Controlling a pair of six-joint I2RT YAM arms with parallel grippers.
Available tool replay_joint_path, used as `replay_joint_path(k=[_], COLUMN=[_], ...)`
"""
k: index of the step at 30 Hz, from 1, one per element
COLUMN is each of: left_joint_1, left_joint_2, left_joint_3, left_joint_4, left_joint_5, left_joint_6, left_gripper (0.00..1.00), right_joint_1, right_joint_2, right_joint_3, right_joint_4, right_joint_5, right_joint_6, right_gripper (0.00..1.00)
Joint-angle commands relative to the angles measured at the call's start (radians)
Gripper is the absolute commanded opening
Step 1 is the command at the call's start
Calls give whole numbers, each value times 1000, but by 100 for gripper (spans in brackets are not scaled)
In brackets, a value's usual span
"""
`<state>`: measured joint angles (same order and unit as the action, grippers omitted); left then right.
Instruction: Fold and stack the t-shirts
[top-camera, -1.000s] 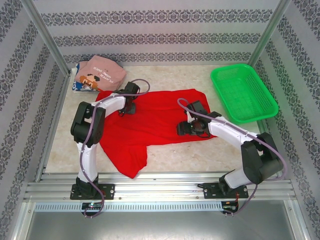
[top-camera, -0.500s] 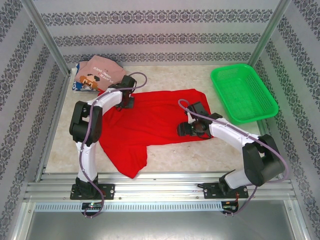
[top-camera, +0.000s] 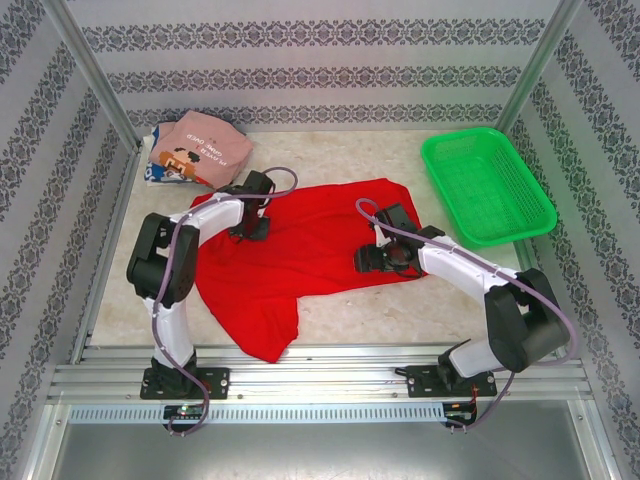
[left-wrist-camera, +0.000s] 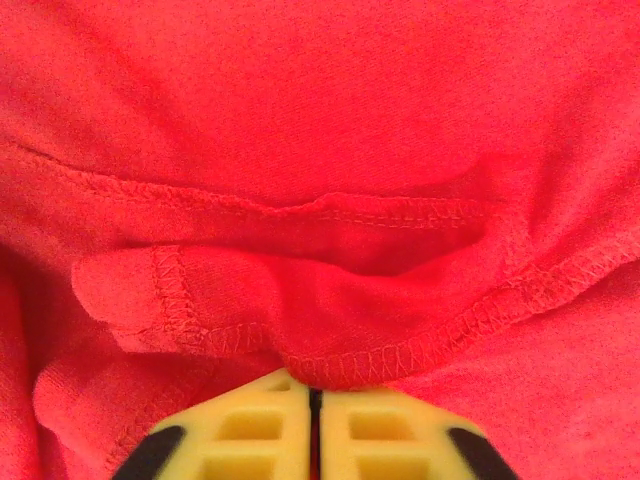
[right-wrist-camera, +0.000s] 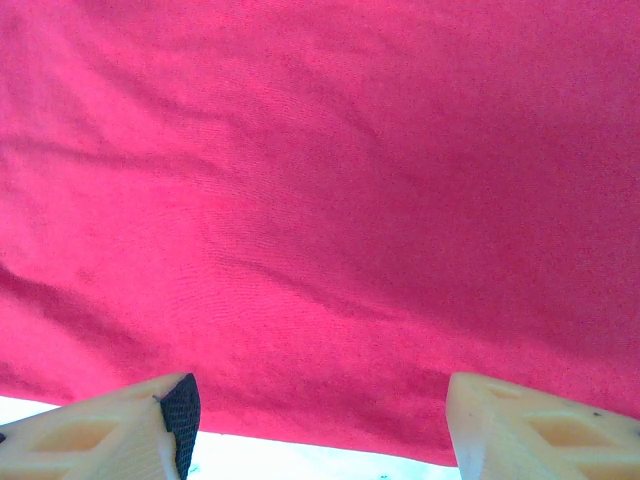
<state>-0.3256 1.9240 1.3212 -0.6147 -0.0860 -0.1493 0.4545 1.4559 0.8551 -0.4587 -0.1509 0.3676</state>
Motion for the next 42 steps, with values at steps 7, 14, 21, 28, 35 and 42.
replay_joint_path(k=[7,14,21,28,35,42], left_joint_1=[-2,137,285,359,426,474], left_joint_2=[-296,-399,-333,-129,78,251], left_joint_3=[-106,-245,-323,-235,15,265], left_joint_4=[32,62,228,221,117,24], left_joint_5=[-17,-70,19,35,92,92], left_joint_6=[-130,-234,-310,-316,-270,-243], left_gripper=[69,69,58,45,41,36], right_joint_1=[4,4,4,19,52,58], right_joint_2=[63,79,133,178,222,235], right_joint_3=[114,146,146,110,104,111], right_joint_4=[-31,-23,-47,-52,-72,-80], right_joint_5=[4,-15,7,38,55,29], right_joint_6=[-45,-59,-37,18,48,69], right_gripper=[67,67,67,67,67,67])
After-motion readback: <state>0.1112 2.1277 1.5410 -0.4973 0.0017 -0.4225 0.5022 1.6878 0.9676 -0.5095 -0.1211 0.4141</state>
